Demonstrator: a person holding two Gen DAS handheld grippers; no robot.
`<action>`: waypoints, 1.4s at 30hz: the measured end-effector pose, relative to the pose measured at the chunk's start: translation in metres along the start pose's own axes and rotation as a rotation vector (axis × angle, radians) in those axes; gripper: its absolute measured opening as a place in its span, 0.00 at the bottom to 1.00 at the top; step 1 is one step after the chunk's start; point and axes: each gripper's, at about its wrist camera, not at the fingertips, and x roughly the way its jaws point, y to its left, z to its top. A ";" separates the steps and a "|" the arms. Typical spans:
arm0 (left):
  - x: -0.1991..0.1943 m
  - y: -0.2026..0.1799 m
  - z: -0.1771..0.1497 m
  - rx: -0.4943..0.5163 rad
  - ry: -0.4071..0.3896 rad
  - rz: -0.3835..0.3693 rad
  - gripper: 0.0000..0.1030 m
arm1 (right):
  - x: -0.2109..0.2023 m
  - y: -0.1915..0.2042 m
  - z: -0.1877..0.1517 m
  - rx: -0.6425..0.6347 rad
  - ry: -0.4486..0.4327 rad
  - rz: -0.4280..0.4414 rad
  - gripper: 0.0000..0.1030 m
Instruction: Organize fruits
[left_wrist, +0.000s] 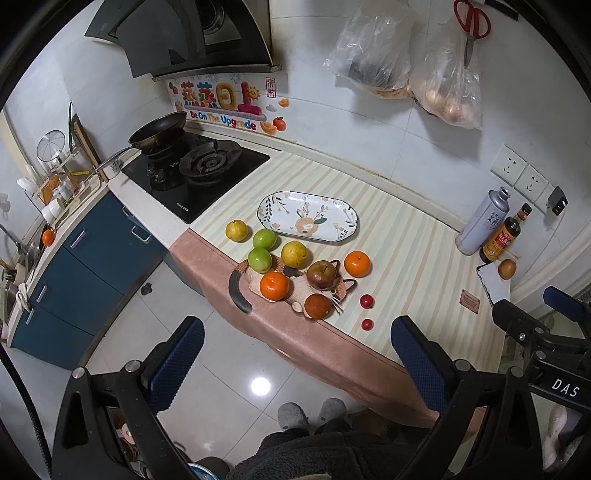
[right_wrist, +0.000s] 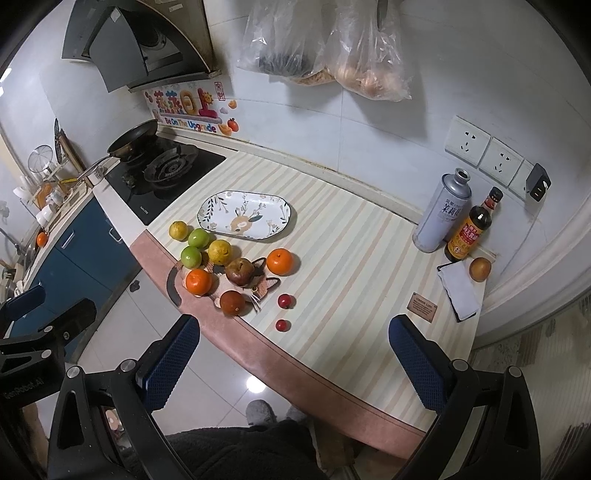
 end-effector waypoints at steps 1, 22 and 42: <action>0.000 0.000 0.000 0.000 -0.001 0.001 1.00 | -0.003 -0.001 -0.001 0.001 -0.002 0.003 1.00; -0.001 -0.001 0.000 0.001 -0.004 -0.001 1.00 | -0.006 0.002 -0.002 -0.002 -0.001 0.004 1.00; -0.002 -0.002 -0.001 -0.001 -0.007 -0.003 1.00 | -0.009 0.006 -0.002 0.002 -0.002 0.013 1.00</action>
